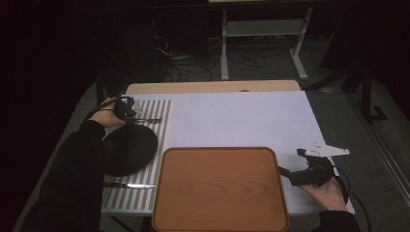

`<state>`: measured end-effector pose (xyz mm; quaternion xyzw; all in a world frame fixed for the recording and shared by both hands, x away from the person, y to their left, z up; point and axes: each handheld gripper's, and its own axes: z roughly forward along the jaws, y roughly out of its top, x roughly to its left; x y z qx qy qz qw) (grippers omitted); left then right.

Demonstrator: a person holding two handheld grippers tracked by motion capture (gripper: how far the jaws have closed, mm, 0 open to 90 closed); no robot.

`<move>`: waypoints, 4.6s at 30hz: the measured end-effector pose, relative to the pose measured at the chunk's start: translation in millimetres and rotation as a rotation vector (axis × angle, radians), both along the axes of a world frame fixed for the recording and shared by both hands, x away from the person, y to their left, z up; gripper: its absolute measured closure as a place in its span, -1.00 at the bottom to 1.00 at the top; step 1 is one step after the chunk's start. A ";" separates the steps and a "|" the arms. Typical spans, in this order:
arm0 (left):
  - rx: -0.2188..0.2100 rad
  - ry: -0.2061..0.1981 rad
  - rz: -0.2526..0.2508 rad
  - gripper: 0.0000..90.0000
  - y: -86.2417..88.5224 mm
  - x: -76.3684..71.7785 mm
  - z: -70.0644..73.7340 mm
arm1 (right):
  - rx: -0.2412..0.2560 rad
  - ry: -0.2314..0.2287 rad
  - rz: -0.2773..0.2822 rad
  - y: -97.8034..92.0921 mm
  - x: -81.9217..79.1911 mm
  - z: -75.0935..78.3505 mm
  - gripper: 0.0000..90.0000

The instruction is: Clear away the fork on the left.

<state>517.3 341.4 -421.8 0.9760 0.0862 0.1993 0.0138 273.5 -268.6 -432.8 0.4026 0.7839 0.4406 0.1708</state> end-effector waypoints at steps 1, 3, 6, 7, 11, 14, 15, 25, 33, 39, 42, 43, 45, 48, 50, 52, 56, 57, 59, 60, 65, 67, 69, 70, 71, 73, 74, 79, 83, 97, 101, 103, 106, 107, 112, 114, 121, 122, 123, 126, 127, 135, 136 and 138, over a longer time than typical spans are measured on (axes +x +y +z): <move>-0.002 0.003 -0.008 0.50 -0.1 0.1 -0.1 | 0.001 0.000 0.000 0.0 0.0 0.0 -1.00; 0.001 0.015 -0.023 0.59 -0.2 0.2 -0.1 | 0.000 0.001 0.000 0.0 0.0 0.0 -1.00; 0.007 0.020 -0.044 0.65 -0.5 1.5 0.2 | -0.001 0.003 0.006 0.3 0.6 -0.3 -1.00; 0.004 0.022 -0.044 0.66 -0.2 2.0 0.3 | -0.002 0.004 0.008 0.6 0.9 -0.6 -1.00; -0.008 0.022 -0.037 0.70 -0.4 2.0 0.6 | -0.007 0.011 0.011 1.1 1.4 -0.9 -1.00; -0.009 0.003 -0.043 0.70 -1.7 -1.4 2.2 | -0.003 0.007 0.010 0.8 0.9 -0.2 -1.00; -0.009 0.000 -0.036 0.70 -1.6 -2.1 2.7 | -0.002 0.006 0.010 0.7 1.0 -0.1 -1.00; -0.094 -0.017 0.060 0.71 -0.7 -15.4 19.9 | -0.006 -0.005 0.005 0.4 1.1 0.8 -1.00; -0.096 -0.053 0.041 0.71 -11.0 -29.7 43.8 | -0.002 -0.007 0.016 1.7 1.4 1.9 -1.00; -0.093 -0.072 0.049 0.71 -13.4 -41.8 66.4 | 0.001 -0.016 0.028 3.4 0.2 3.5 -1.00; -0.104 -0.078 0.054 0.71 -13.4 -45.5 72.4 | 0.002 -0.019 0.034 3.8 -0.1 3.8 -1.00; -0.110 -0.083 0.056 0.71 -13.6 -48.7 76.3 | 0.002 -0.020 0.035 3.9 -0.2 3.9 -1.00; -0.111 -0.071 0.048 0.71 -14.9 -51.9 79.5 | 0.004 -0.022 0.037 4.0 -0.3 4.1 -1.00; -0.115 -0.064 0.043 0.71 -16.8 -55.5 81.8 | 0.006 -0.023 0.035 4.0 -0.8 4.4 -1.00; -0.131 -0.063 0.036 0.71 -19.3 -60.2 84.7 | 0.007 -0.022 0.032 3.9 -1.2 4.3 -1.00; -0.137 -0.049 0.022 0.71 -26.1 -69.1 87.6 | 0.009 -0.021 0.033 3.8 -1.2 4.3 -1.00; -0.134 -0.045 0.014 0.71 -30.8 -77.1 89.6 | 0.012 -0.021 0.032 3.5 -1.3 4.3 -1.00; -0.148 -0.044 0.014 0.71 -32.9 -82.9 91.4 | 0.012 -0.021 0.032 3.5 -1.3 4.3 -1.00; -0.145 -0.060 0.005 0.71 -34.7 -88.3 93.0 | 0.012 -0.019 0.032 3.6 -1.4 4.1 -1.00; -0.148 -0.062 0.005 0.71 -35.7 -91.1 93.9 | 0.012 -0.019 0.031 3.6 -1.4 4.1 -1.00; -0.173 -0.075 -0.008 0.71 -38.4 -101.9 97.9 | 0.015 -0.020 0.028 3.0 -1.3 4.1 -1.00; -0.175 -0.077 -0.013 0.71 -38.8 -103.4 98.5 | 0.016 -0.021 0.027 2.9 -1.4 4.1 -1.00; -0.194 -0.103 -0.014 0.71 -40.6 -109.6 100.6 | 0.016 -0.021 0.026 2.9 -1.5 4.2 -1.00; -0.205 -0.106 -0.012 0.71 -42.2 -113.8 102.1 | 0.017 -0.021 0.027 2.8 -1.4 4.1 -1.00; -0.207 -0.104 -0.008 0.71 -42.9 -115.2 102.2 | 0.017 -0.020 0.027 2.8 -1.4 4.0 -1.00; -0.215 -0.095 -0.006 0.71 -45.6 -119.6 102.2 | 0.017 -0.018 0.028 2.9 -1.3 3.9 -1.00; -0.226 -0.081 -0.004 0.71 -46.4 -121.1 101.9 | 0.018 -0.018 0.029 3.0 -1.3 4.0 -1.00; -0.219 -0.040 -0.024 0.71 -52.4 -129.2 98.5 | 0.020 -0.019 0.027 3.0 -1.5 4.2 -1.00; -0.215 -0.032 -0.028 0.71 -60.5 -138.3 95.2 | 0.019 -0.019 0.029 3.1 -1.4 4.0 -1.00; -0.339 0.077 -0.011 0.71 -81.2 -173.2 94.6 | 0.019 -0.018 0.029 3.2 -1.5 4.0 -1.00; -0.328 0.120 -0.015 0.71 -89.5 -182.7 87.3 | 0.020 -0.020 0.029 3.3 -1.8 4.4 -1.00; -0.321 0.127 -0.009 0.71 -92.3 -186.5 84.5 | 0.021 -0.021 0.029 3.3 -1.9 4.5 -1.00; -0.341 0.155 0.016 0.71 -94.9 -192.5 81.4 | 0.021 -0.023 0.029 3.2 -2.2 4.8 -1.00; -0.349 0.161 0.018 0.71 -95.4 -193.9 81.2 | 0.021 -0.024 0.029 3.2 -2.4 4.9 -1.00; -0.393 0.208 0.060 0.71 -100.8 -204.6 76.2 | 0.021 -0.024 0.028 3.2 -2.5 5.0 -1.00; -0.400 0.220 0.081 0.71 -103.7 -208.2 74.2 | 0.021 -0.023 0.028 3.3 -2.4 4.9 -1.00; -0.441 0.270 0.194 0.71 -117.9 -218.9 65.3 | 0.022 -0.024 0.025 2.9 -2.3 4.8 -1.00; -0.462 0.278 0.210 0.71 -119.6 -220.1 64.1 | 0.022 -0.023 0.024 2.9 -2.4 4.8 -1.00; -0.477 0.286 0.227 0.71 -121.1 -221.2 63.3 | 0.021 -0.023 0.024 2.9 -2.5 4.8 -1.00; -0.484 0.269 0.273 0.71 -125.6 -225.4 63.4 | 0.023 -0.025 0.024 2.8 -2.8 5.0 -1.00; -0.484 0.269 0.273 0.71 -125.6 -225.4 63.4 | 0.023 -0.025 0.023 2.7 -2.8 5.0 -1.00; -0.512 0.291 0.377 0.71 -143.0 -237.1 51.0 | 0.015 -0.023 0.022 2.9 -2.7 4.7 -1.00; -0.516 0.294 0.383 0.71 -144.5 -237.7 49.5 | 0.015 -0.023 0.022 2.8 -2.7 4.7 -1.00; -0.515 0.302 0.394 0.71 -146.2 -238.4 47.7 | 0.015 -0.023 0.022 2.8 -2.8 4.7 -1.00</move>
